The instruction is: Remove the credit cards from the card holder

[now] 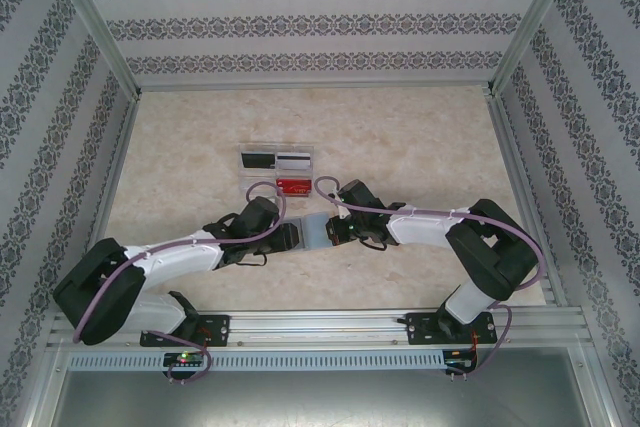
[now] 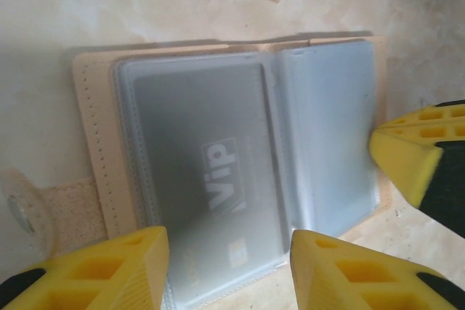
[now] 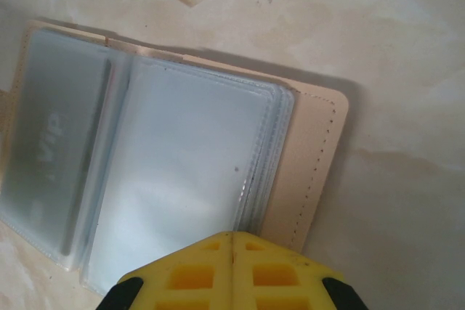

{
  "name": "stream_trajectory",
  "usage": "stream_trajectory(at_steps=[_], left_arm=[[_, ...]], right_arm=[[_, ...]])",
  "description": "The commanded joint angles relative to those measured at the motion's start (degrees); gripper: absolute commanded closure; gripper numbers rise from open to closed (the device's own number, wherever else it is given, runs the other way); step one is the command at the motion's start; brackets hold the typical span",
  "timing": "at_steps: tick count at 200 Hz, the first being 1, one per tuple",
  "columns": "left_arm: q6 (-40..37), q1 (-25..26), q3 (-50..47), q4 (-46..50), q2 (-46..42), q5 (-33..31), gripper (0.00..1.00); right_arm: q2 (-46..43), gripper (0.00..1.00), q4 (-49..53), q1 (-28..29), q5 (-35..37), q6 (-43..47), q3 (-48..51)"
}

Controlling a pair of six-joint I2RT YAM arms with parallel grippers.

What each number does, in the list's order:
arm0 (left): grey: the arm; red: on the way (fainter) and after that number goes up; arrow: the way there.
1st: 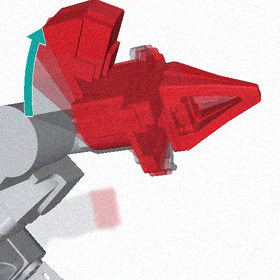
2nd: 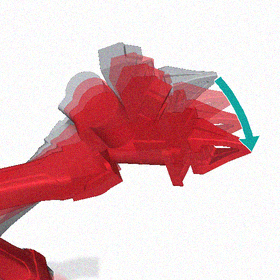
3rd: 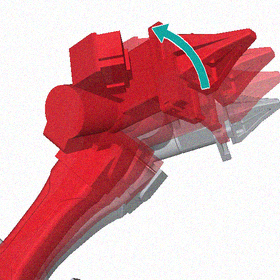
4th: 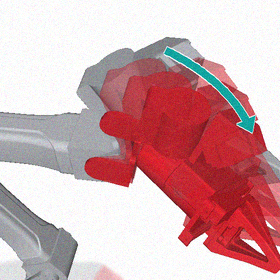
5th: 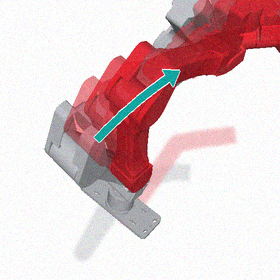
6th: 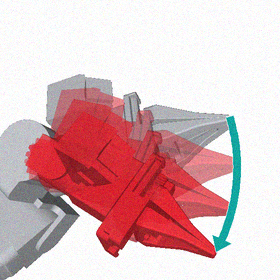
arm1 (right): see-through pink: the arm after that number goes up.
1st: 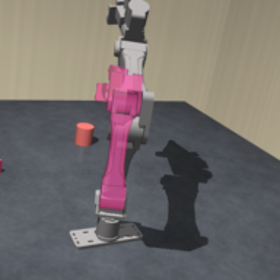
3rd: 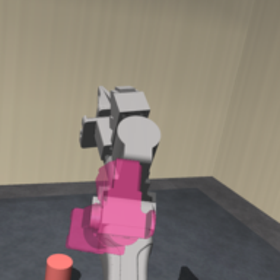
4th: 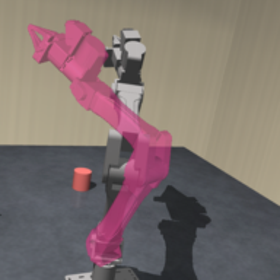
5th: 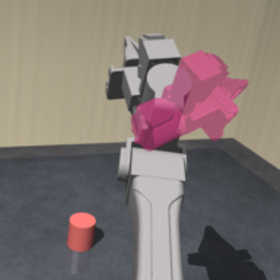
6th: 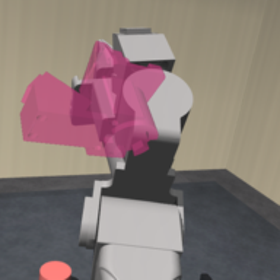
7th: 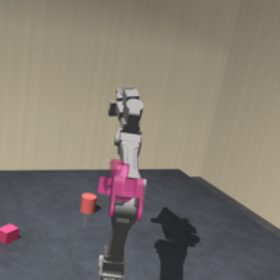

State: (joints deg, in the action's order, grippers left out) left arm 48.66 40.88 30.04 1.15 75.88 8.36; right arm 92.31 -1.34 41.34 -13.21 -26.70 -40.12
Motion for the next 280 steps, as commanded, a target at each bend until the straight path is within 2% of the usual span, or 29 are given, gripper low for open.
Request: stream_trajectory(at_steps=[1,95,131,280], left_arm=[[-0.3,0.7,1.4,0.7,0.7,-1.3,0.51],[-0.2,1.2,2.4,-2.7,5.1,1.7,0.51],[-0.7,1.9,2.8,-4.8,4.6,3.0,0.39],[-1.2,3.0,4.2,-7.6,5.5,4.7,0.37]], right_arm=[[1.0,1.0,0.4,-0.4,-0.9,-0.3,-0.2],[1.2,1.0,0.3,-0.4,-1.3,-0.4,-0.3],[1.4,1.0,0.3,-0.4,-1.4,-0.5,-0.4],[1.9,1.0,0.3,-0.4,-1.7,-0.5,-0.6]])
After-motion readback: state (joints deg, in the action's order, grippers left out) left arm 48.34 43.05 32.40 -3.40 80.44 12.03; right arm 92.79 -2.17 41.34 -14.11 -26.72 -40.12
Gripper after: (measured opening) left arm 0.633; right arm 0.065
